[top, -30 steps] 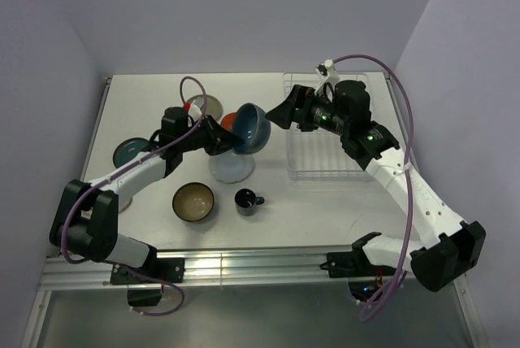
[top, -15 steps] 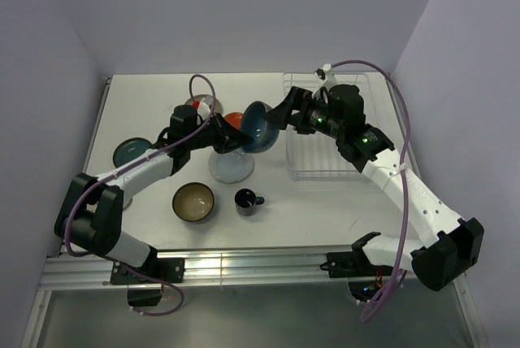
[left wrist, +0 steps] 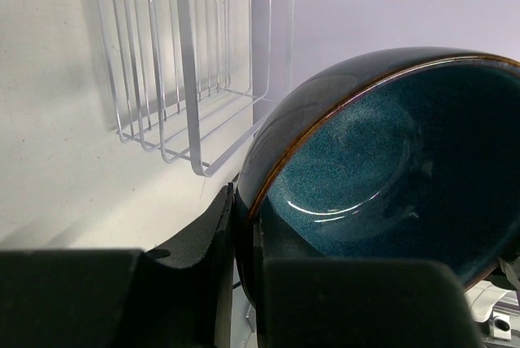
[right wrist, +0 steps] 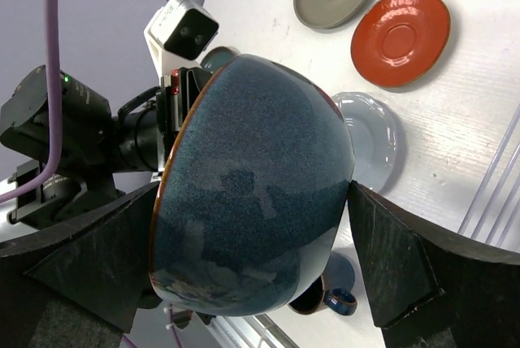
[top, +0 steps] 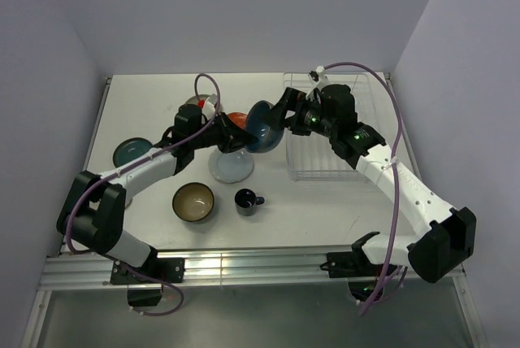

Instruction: Load the mixed dishes into the dish rack

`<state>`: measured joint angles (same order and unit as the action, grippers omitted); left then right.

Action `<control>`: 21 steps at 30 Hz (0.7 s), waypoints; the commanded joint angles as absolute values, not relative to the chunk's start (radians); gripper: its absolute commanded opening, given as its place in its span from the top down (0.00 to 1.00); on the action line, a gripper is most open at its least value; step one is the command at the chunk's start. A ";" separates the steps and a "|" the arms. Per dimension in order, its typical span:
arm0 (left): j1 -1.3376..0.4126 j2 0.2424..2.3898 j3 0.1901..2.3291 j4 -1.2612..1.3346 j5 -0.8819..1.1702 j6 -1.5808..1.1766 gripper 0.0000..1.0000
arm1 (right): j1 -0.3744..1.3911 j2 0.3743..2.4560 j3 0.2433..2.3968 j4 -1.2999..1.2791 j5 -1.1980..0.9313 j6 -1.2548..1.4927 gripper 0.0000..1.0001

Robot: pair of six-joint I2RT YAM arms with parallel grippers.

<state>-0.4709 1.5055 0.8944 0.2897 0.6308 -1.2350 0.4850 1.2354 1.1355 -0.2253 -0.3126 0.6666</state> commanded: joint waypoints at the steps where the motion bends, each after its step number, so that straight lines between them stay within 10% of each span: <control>1: -0.477 1.496 0.979 0.451 0.667 -1.281 1.00 | 0.499 1.232 1.126 -0.172 -0.327 0.695 0.00; 21: -0.477 1.594 1.091 0.509 0.696 -1.361 1.00 | 0.499 1.298 1.206 -0.236 -0.304 0.761 0.00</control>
<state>-0.4709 1.6154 1.0111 0.3370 0.6346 -1.3071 0.4911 1.2839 1.1507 -0.2344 -0.2893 0.7513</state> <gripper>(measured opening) 0.147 0.997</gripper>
